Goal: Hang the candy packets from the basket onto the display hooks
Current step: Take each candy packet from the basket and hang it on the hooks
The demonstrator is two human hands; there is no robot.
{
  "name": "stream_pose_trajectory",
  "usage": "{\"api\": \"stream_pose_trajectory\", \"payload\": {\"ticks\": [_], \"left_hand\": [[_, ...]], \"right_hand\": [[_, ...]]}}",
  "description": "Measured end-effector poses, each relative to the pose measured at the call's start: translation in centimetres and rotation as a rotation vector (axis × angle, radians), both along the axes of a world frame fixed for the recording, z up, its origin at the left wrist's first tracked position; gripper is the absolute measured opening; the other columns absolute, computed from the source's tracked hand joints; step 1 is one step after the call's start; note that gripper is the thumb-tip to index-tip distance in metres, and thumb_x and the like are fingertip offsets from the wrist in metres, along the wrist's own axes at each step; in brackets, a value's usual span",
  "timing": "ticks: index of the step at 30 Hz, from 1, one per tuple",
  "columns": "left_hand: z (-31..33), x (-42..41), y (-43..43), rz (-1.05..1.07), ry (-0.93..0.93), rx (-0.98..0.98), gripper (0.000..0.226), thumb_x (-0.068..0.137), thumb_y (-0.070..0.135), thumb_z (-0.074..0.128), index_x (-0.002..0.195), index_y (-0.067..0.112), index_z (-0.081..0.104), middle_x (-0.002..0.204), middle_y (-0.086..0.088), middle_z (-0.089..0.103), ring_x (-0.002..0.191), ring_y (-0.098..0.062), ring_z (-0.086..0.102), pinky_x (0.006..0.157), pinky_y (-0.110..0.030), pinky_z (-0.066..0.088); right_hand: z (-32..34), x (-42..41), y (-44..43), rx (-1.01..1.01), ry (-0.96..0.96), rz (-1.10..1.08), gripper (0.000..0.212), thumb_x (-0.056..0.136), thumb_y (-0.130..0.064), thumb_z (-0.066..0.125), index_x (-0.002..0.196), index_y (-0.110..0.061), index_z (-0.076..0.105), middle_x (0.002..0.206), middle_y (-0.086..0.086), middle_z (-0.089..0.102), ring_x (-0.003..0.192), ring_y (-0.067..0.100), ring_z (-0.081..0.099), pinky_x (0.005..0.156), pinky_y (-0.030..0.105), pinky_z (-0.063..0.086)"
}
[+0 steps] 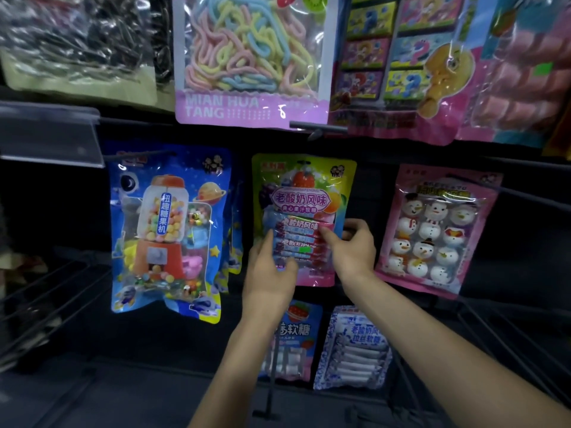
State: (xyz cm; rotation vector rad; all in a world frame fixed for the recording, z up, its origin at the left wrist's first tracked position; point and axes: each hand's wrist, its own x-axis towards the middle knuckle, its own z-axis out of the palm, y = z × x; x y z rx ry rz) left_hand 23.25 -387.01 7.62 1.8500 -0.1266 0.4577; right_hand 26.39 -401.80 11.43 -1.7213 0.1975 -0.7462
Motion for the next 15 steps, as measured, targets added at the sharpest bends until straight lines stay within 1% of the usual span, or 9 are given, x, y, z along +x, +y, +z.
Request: {"api": "stream_pose_trajectory", "payload": {"ticks": [3, 5, 7, 10, 12, 15], "left_hand": [[-0.4, 0.5, 0.0, 0.011, -0.014, 0.026, 0.062, 0.095, 0.028, 0.065, 0.153, 0.037, 0.044, 0.147, 0.004, 0.049, 0.127, -0.015, 0.056, 0.102, -0.036, 0.051], [-0.4, 0.3, -0.1, 0.009, -0.014, 0.025, 0.064, 0.092, 0.035, 0.063, 0.153, 0.038, 0.044, 0.146, 0.003, 0.049, 0.128, -0.016, 0.056, 0.104, -0.042, 0.052], [-0.4, 0.1, 0.0, 0.002, -0.022, 0.019, 0.064, 0.089, 0.038, 0.061, 0.152, 0.038, 0.046, 0.145, 0.004, 0.051, 0.126, -0.015, 0.057, 0.105, -0.044, 0.053], [-0.3, 0.0, 0.3, 0.004, -0.011, 0.027, 0.056, 0.094, 0.034, 0.064, 0.149, 0.034, 0.052, 0.144, 0.002, 0.052, 0.123, -0.014, 0.057, 0.107, -0.044, 0.051], [-0.2, -0.3, 0.6, 0.015, 0.004, 0.040, 0.056, 0.097, 0.032, 0.065, 0.150, 0.032, 0.050, 0.146, 0.002, 0.051, 0.126, -0.015, 0.056, 0.108, -0.043, 0.050], [0.3, -1.3, 0.9, 0.029, 0.021, 0.068, 0.057, 0.100, 0.029, 0.064, 0.154, 0.028, 0.046, 0.151, 0.001, 0.047, 0.135, -0.018, 0.051, 0.108, -0.032, 0.043]], "right_hand": [[-0.6, -0.1, 0.1, -0.019, -0.012, 0.016, 0.036, 0.089, -0.030, 0.082, 0.113, -0.021, 0.057, 0.091, -0.014, 0.063, 0.077, -0.002, 0.060, 0.062, 0.015, 0.043], [-0.8, -0.1, 0.1, -0.027, -0.015, 0.025, 0.034, 0.091, -0.028, 0.081, 0.113, -0.021, 0.057, 0.092, -0.014, 0.062, 0.077, -0.003, 0.059, 0.062, 0.015, 0.043], [-0.9, -0.1, 0.1, -0.026, -0.018, 0.024, 0.033, 0.092, -0.026, 0.080, 0.115, -0.020, 0.058, 0.091, -0.014, 0.062, 0.077, -0.002, 0.058, 0.063, 0.015, 0.043], [-0.9, -0.1, 0.2, -0.029, -0.005, 0.004, 0.033, 0.093, -0.026, 0.078, 0.118, -0.019, 0.059, 0.091, -0.013, 0.062, 0.077, -0.002, 0.058, 0.063, 0.017, 0.043], [-0.9, -0.3, 0.3, -0.038, 0.012, -0.013, 0.035, 0.093, -0.026, 0.078, 0.121, -0.018, 0.059, 0.093, -0.011, 0.063, 0.077, 0.000, 0.059, 0.062, 0.017, 0.042], [-0.8, -0.9, 0.5, -0.055, 0.040, -0.036, 0.042, 0.091, -0.028, 0.081, 0.125, -0.017, 0.059, 0.101, -0.004, 0.066, 0.080, 0.007, 0.061, 0.063, 0.021, 0.043]]}}
